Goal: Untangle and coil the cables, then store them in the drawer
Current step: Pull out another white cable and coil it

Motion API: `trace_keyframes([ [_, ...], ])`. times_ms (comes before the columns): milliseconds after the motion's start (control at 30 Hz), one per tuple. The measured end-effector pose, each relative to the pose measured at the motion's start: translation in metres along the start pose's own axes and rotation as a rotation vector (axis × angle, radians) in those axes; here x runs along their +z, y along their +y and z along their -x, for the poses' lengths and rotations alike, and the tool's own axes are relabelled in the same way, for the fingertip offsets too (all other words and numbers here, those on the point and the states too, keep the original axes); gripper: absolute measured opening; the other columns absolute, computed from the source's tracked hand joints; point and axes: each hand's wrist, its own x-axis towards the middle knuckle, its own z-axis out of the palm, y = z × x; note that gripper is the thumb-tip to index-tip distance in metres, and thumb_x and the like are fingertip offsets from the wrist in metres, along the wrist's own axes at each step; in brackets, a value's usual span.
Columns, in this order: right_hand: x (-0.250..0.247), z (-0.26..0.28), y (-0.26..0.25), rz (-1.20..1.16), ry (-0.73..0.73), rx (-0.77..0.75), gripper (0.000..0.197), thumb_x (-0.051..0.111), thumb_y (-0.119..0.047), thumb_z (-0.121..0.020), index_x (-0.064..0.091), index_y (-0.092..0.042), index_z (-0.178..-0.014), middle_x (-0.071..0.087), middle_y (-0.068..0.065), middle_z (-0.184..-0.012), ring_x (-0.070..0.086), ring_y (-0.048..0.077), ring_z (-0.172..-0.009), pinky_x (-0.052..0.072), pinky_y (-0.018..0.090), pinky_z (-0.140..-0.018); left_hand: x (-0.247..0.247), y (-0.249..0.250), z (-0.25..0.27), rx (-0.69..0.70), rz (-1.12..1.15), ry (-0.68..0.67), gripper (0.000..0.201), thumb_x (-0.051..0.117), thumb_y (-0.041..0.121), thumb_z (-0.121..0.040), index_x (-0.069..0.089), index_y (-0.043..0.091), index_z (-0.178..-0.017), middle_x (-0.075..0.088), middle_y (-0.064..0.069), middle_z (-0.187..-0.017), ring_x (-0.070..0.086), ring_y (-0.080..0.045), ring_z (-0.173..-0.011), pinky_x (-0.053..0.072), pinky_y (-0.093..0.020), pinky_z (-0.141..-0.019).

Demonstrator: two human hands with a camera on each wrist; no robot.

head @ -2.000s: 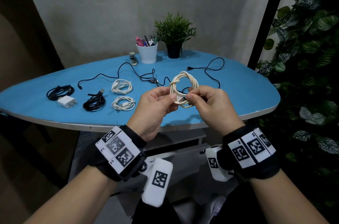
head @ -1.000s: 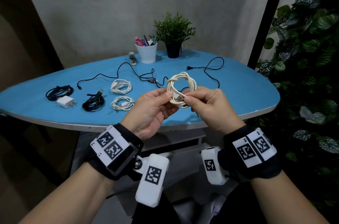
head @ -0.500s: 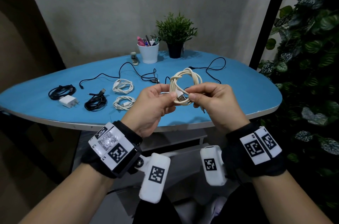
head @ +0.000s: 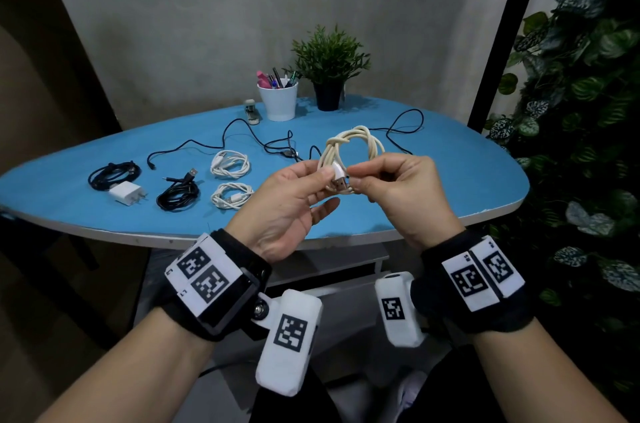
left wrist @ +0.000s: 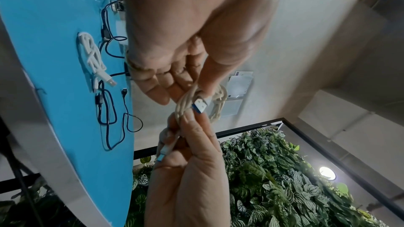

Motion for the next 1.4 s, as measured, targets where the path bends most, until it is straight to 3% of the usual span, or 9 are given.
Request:
trace_keyframes([
  [233,0.005,-0.002,0.003,0.102,0.104,-0.021,0.03,0.068,0.002,-0.076,0.073,-0.026,-0.068,0.071,-0.002,-0.069,0.066,0.022,-0.072,0.057,0.042,-0.075,0.0,0.0,-0.001,-0.012,-0.019,-0.024,0.009,0.053,0.011,-0.092,0.06,0.008,-0.096,0.069,-0.002,-0.084,0.066,-0.008,-0.078,0.053,-0.023,-0.077],
  [433,0.005,-0.006,0.005,0.259,0.002,-0.063,0.048,0.06,-0.002,-0.08,0.071,-0.048,-0.068,0.068,0.003,-0.084,0.064,0.027,-0.08,0.053,0.049,-0.077,0.003,-0.003,0.0,0.068,0.031,0.002,0.013,0.054,0.01,-0.091,0.052,0.015,-0.079,0.064,0.0,-0.082,0.062,-0.006,-0.071,0.046,-0.023,-0.072],
  [533,0.002,-0.006,0.004,0.262,-0.053,-0.067,0.051,0.057,-0.001,-0.083,0.069,-0.048,-0.068,0.064,0.009,-0.086,0.061,0.027,-0.082,0.052,0.048,-0.081,0.003,-0.004,0.0,0.096,0.044,-0.01,0.017,0.052,0.01,-0.092,0.049,0.018,-0.077,0.062,0.001,-0.081,0.06,-0.004,-0.066,0.042,-0.021,-0.068],
  [633,-0.001,-0.006,0.002,0.239,-0.136,-0.048,0.043,0.054,0.004,-0.085,0.073,-0.034,-0.082,0.065,0.01,-0.089,0.061,0.02,-0.083,0.053,0.037,-0.082,0.002,-0.006,-0.002,0.133,0.039,-0.003,0.015,0.051,0.009,-0.092,0.049,0.017,-0.078,0.059,-0.003,-0.083,0.058,-0.003,-0.062,0.045,-0.017,-0.063],
  [800,-0.008,-0.004,0.0,0.074,-0.134,0.02,0.032,0.057,0.013,-0.079,0.071,-0.015,-0.074,0.066,-0.002,-0.063,0.057,0.001,-0.059,0.043,0.011,-0.057,0.003,-0.008,-0.002,0.217,-0.079,-0.01,0.017,0.053,0.005,-0.09,0.051,0.016,-0.077,0.058,-0.011,-0.092,0.053,-0.014,-0.076,0.045,-0.015,-0.058],
  [1033,-0.009,-0.002,0.01,-0.118,-0.123,0.044,0.033,0.064,0.016,-0.075,0.048,-0.012,-0.068,0.066,0.006,-0.067,0.059,0.014,-0.059,0.042,0.025,-0.053,0.002,-0.007,-0.001,0.247,-0.193,0.001,0.013,0.056,0.005,-0.089,0.052,0.017,-0.085,0.062,0.001,-0.074,0.055,-0.014,-0.071,0.042,-0.024,-0.069],
  [1200,-0.009,-0.001,0.005,-0.128,-0.151,0.102,0.044,0.065,0.016,-0.074,0.034,-0.015,-0.076,0.065,0.004,-0.063,0.055,0.007,-0.047,0.039,0.017,-0.045,0.001,-0.008,0.0,0.199,-0.232,-0.045,0.013,0.057,0.011,-0.086,0.057,0.007,-0.098,0.067,-0.019,-0.101,0.063,-0.031,-0.098,0.047,-0.04,-0.094],
  [1300,-0.006,0.001,0.006,-0.133,-0.156,0.131,0.046,0.066,0.016,-0.074,0.033,-0.016,-0.081,0.065,-0.001,-0.058,0.055,0.007,-0.045,0.039,0.016,-0.044,0.0,-0.008,-0.001,0.217,-0.257,-0.012,0.007,0.057,0.008,-0.089,0.059,0.005,-0.095,0.064,-0.021,-0.097,0.061,-0.03,-0.087,0.051,-0.041,-0.088],
  [1400,-0.003,0.001,0.008,-0.154,-0.162,0.156,0.044,0.065,0.014,-0.075,0.036,-0.016,-0.087,0.068,0.004,-0.067,0.054,0.012,-0.051,0.041,0.02,-0.049,-0.003,-0.01,-0.004,0.213,-0.262,0.032,0.004,0.058,0.005,-0.088,0.057,0.008,-0.092,0.065,-0.008,-0.084,0.06,-0.017,-0.071,0.051,-0.027,-0.069],
])
